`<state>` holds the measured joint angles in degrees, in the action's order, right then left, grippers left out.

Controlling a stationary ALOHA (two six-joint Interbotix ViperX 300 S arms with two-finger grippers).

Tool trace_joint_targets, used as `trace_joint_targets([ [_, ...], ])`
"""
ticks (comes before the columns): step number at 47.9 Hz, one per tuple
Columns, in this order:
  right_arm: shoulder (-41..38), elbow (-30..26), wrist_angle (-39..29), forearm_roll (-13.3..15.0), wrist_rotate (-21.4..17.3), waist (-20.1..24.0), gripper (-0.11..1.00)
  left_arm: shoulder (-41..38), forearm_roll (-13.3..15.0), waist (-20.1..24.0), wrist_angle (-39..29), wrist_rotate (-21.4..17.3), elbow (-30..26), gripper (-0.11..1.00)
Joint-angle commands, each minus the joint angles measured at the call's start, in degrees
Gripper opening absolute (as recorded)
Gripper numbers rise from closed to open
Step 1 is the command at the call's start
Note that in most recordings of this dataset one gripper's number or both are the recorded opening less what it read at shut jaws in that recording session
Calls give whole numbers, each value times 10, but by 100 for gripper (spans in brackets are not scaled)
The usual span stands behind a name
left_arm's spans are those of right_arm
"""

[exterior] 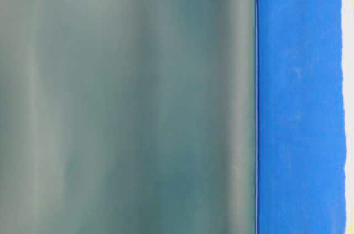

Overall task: Fold the yellow towel.
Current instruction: 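Lift the top edge and fold it down toward the bottom edge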

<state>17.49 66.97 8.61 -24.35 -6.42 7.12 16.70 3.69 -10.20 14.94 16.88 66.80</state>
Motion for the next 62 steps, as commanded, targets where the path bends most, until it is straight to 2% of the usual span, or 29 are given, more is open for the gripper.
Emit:
trace_joint_targets([
  [1,-4,-13,7,-4,1,10,4,2,1,-4,4,1,-8,2],
  [27,-16,-11,5,-7,2,20,5,-37,1,-4,-4,-1,-25,2],
  [29,-16,-11,5,-7,2,25,10,-36,0,-4,-4,-1,-24,2],
  [33,-17,-12,7,-7,2,31,31,-33,1,-4,-5,-1,-22,4],
  [36,-17,-12,8,-7,2,33,52,-31,1,-4,-6,0,-21,13],
  [41,-13,-11,9,-6,5,33,79,-25,1,-6,-7,-3,-19,41],
  [43,-10,-11,11,-5,7,33,82,-24,0,-6,-8,-7,-19,56],
  [48,5,-9,15,-5,9,25,73,-17,-2,-1,-13,-12,-20,83],
  [50,11,-7,17,-4,11,18,72,-14,-2,5,-16,-13,-19,85],
  [55,23,0,18,-2,16,-18,73,-11,-2,31,-23,-25,-20,78],
  [62,21,-1,9,4,40,-87,73,-15,-2,81,-37,-51,-25,75],
])
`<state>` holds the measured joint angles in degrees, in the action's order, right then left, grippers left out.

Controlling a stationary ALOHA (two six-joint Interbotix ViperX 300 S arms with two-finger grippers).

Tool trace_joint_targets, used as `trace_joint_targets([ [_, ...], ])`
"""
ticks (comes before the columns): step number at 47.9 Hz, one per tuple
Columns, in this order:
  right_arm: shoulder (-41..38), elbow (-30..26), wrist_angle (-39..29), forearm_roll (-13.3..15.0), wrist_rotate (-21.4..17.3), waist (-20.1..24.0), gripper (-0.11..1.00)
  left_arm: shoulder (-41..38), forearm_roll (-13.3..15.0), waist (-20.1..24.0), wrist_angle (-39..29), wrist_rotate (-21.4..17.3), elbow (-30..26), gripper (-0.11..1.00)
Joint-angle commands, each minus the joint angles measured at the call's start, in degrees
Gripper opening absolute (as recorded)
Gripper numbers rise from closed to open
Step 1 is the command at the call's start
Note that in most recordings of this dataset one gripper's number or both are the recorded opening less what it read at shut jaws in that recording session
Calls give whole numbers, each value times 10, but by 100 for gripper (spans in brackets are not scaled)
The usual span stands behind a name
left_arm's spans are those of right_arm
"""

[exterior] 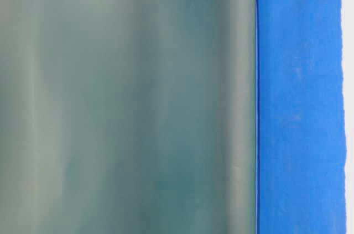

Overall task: Fold the yellow towel.
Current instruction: 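Lift the top edge and fold it down toward the bottom edge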

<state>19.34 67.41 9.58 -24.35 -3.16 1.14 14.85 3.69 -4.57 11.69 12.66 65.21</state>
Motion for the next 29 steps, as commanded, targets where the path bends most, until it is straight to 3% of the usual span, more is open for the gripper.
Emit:
trace_joint_targets([
  [1,2,-5,-3,5,11,-36,73,2,-2,33,-7,-12,-11,75],
  [10,-22,-8,-13,7,41,-92,73,-18,-3,96,-29,-55,-17,75],
  [20,-71,-17,-12,6,43,-96,72,-54,-2,133,-31,-87,-21,75],
  [29,-112,-25,-17,4,39,-95,72,-75,-2,135,-34,-87,-28,73],
])
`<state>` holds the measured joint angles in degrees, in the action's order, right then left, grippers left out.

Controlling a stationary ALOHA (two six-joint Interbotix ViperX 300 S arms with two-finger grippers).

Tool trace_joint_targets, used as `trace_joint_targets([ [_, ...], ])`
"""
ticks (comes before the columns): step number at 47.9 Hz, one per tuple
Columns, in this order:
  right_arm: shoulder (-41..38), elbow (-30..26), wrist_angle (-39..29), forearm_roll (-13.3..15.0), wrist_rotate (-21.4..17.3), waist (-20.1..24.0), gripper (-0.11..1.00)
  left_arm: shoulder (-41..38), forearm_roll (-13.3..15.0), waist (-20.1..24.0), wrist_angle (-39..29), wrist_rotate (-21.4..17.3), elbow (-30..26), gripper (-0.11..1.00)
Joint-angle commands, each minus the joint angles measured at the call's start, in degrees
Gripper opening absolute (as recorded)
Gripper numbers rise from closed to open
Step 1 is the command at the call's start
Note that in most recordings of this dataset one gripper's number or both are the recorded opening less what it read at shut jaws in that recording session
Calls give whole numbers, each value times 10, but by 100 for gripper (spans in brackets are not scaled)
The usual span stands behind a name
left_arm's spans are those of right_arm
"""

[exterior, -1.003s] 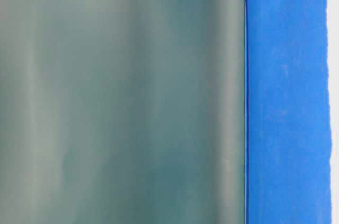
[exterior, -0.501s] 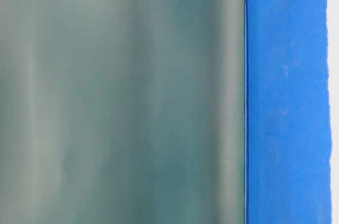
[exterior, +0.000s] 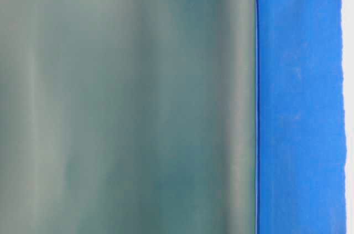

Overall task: Fold the yellow towel.
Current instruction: 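Lift the top edge and fold it down toward the bottom edge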

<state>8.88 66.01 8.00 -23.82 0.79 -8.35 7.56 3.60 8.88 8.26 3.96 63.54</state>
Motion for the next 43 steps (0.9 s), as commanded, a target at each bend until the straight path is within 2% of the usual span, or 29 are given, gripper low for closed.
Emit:
trace_joint_targets([
  [1,-9,-12,-3,-1,-1,-1,72,-4,-1,1,-4,0,-13,73],
  [17,-11,-18,-21,-1,-1,0,72,-21,-2,-8,-70,6,-28,73],
  [27,-11,-18,-21,-1,1,0,70,-28,-1,-8,-79,4,-40,69],
  [29,-11,-18,-21,-1,3,0,67,-29,-1,-8,-83,5,-42,67],
  [32,-11,-18,-23,1,4,0,56,-31,-1,-8,-100,4,-47,58],
  [40,-6,-18,-26,4,11,0,10,-34,-3,-9,-165,-4,-63,15],
  [43,4,-17,-26,6,11,-1,3,-29,-7,-9,-185,-10,-69,3],
])
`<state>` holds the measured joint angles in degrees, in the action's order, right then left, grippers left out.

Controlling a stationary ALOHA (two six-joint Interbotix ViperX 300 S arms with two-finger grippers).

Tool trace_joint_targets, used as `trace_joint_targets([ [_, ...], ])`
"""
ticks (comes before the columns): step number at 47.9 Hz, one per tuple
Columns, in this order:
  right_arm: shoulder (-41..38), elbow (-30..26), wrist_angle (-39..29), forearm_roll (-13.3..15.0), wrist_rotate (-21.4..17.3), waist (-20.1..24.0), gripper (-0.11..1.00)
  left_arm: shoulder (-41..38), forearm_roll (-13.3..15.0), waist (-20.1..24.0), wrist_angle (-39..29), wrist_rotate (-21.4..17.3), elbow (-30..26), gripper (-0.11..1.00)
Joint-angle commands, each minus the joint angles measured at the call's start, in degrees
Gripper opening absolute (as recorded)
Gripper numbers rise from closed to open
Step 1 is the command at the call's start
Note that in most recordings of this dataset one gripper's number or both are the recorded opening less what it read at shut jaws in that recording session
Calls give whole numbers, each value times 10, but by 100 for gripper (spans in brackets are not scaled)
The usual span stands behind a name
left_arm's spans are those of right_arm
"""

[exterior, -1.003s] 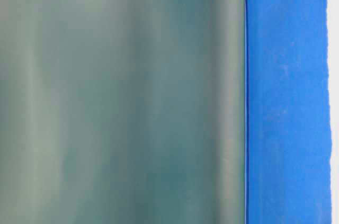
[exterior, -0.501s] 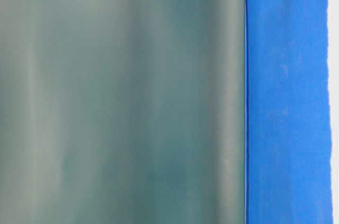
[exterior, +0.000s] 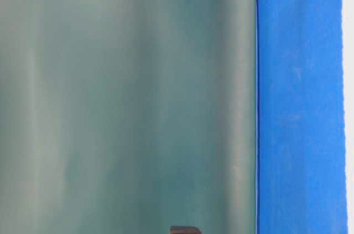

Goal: Fold the yellow towel.

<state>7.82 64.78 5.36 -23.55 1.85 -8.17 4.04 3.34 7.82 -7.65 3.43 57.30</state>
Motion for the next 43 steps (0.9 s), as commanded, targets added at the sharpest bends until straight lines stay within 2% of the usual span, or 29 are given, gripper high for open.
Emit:
trace_joint_targets([
  [1,17,-4,0,4,1,-3,3,9,-4,2,-31,-7,-9,1],
  [12,74,6,-12,7,3,-13,3,49,-4,10,-61,-34,-27,1],
  [27,166,-13,-78,10,31,-47,3,125,-4,30,-114,-62,-68,1],
  [34,199,-23,-94,10,39,-50,3,160,-4,30,-125,-67,-72,1],
  [43,200,-25,-94,11,39,-51,3,201,-1,25,-126,-60,-60,1],
])
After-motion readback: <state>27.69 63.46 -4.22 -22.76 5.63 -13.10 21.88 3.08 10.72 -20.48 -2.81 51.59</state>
